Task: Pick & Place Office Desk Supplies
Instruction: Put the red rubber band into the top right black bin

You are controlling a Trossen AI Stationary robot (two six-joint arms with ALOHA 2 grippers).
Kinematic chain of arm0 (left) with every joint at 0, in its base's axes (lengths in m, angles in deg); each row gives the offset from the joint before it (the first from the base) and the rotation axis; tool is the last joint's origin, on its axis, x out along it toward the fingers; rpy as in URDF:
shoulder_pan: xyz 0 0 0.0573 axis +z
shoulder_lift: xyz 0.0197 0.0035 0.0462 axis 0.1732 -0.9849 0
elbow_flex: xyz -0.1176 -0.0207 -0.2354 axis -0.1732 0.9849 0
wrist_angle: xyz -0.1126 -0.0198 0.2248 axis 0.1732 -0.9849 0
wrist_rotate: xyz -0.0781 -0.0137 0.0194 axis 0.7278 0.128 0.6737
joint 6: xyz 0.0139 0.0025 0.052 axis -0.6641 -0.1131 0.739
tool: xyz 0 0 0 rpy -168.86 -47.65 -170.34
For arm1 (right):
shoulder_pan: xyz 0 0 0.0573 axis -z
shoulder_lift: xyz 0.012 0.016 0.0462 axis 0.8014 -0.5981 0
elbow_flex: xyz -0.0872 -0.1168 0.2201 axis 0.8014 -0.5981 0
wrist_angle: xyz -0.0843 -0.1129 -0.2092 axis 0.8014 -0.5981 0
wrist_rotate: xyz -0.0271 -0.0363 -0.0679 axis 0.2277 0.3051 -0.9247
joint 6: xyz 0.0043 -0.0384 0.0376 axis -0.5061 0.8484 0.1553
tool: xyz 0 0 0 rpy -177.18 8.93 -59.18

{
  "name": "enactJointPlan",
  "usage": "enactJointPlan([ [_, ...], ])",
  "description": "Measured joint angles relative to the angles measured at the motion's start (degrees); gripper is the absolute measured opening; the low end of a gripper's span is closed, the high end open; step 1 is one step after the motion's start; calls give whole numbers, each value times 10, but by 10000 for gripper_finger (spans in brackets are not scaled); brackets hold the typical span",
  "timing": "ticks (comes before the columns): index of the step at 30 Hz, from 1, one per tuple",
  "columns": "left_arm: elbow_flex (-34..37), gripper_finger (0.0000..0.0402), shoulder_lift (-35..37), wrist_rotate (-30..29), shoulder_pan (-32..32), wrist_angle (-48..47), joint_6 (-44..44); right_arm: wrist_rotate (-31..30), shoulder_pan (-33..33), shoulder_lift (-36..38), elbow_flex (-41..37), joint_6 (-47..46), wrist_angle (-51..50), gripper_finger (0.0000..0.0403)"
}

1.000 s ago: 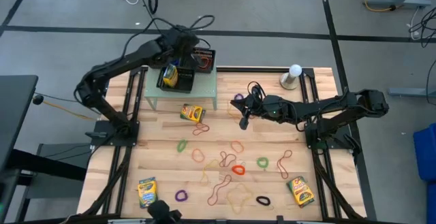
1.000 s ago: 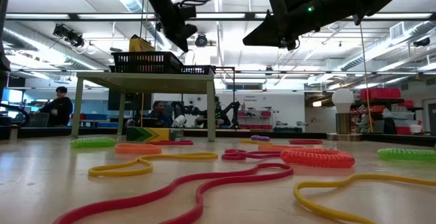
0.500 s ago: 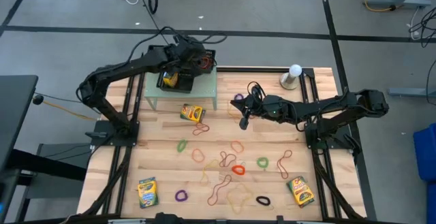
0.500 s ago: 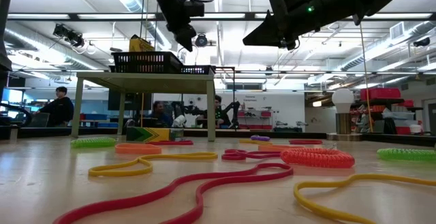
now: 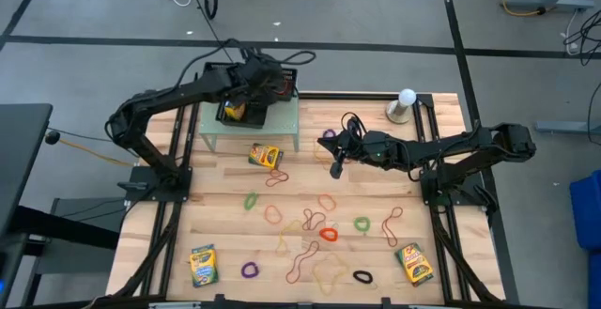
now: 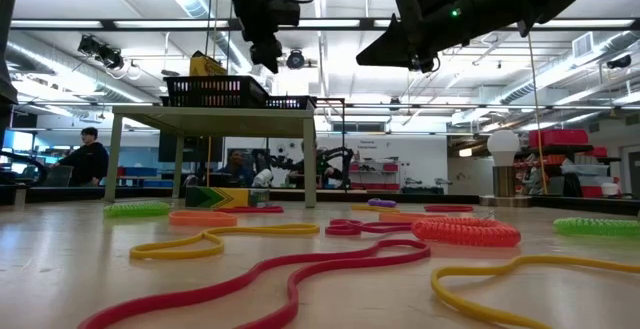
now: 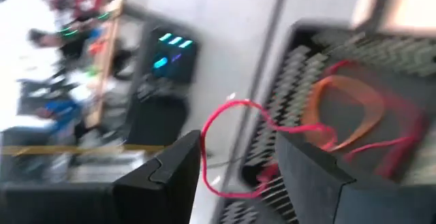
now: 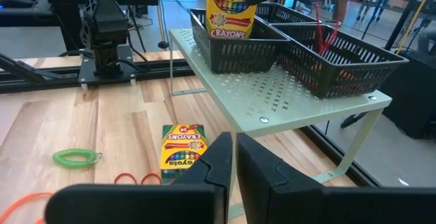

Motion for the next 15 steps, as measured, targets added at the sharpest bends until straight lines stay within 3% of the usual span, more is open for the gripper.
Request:
enactJointPlan([
  [4, 0, 165, 0, 117, 19, -6, -70, 0, 0, 0, 0, 0, 0, 27],
  [11, 0, 99, 9, 142, 56, -34, -113, 0, 0, 0, 0, -2, 0, 27],
  [15, 0, 65, 11, 213, 77, -76, -164, 0, 0, 0, 0, -2, 5, 27],
])
